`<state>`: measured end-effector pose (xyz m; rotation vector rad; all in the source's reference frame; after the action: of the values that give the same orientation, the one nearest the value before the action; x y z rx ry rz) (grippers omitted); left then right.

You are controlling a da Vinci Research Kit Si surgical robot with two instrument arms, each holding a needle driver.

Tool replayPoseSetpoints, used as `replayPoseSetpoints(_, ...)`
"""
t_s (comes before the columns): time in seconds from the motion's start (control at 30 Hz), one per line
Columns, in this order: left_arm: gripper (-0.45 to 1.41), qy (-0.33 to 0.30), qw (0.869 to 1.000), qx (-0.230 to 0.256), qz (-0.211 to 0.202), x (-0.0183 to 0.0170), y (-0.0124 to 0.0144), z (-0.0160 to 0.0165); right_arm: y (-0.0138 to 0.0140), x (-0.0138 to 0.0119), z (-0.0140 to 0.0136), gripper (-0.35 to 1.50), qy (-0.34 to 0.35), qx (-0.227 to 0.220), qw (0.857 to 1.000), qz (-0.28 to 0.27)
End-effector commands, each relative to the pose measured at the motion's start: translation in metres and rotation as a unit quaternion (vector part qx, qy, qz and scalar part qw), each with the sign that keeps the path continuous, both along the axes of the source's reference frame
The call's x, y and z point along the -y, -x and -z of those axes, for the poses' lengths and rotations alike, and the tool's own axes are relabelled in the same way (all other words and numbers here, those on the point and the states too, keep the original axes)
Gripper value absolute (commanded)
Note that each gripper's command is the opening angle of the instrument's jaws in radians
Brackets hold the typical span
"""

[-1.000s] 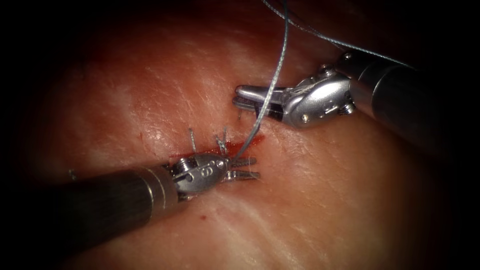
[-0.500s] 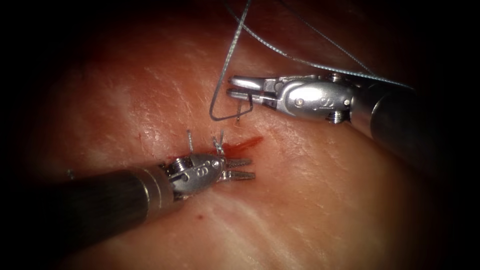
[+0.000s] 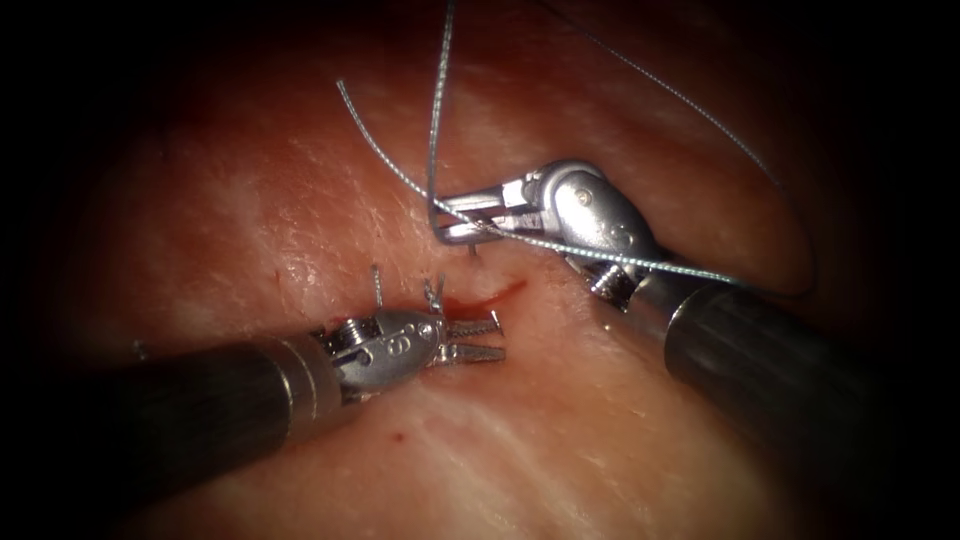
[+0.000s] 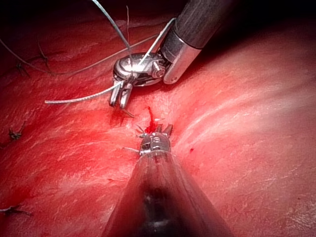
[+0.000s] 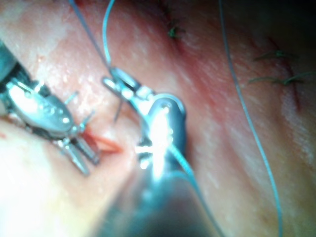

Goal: Wound Closure

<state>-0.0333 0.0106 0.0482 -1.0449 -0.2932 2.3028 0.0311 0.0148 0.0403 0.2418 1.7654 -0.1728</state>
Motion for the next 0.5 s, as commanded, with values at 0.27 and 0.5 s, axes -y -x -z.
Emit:
replayPoseSetpoints(0.27, -0.05, 0.000, 1.000, 0.000, 0.000, 0.0001, 0.0005, -0.0004, -0.0006, -0.0018, 0.0008, -0.35, -0.018, 0.000, 0.999, -0.026)
replayPoseSetpoints(0.5, -0.05, 0.000, 1.000, 0.000, 0.000, 0.0001, 0.0006, -0.0003, -0.0001, -0.0025, -0.0002, -0.35, -0.156, 0.049, 0.986, -0.021)
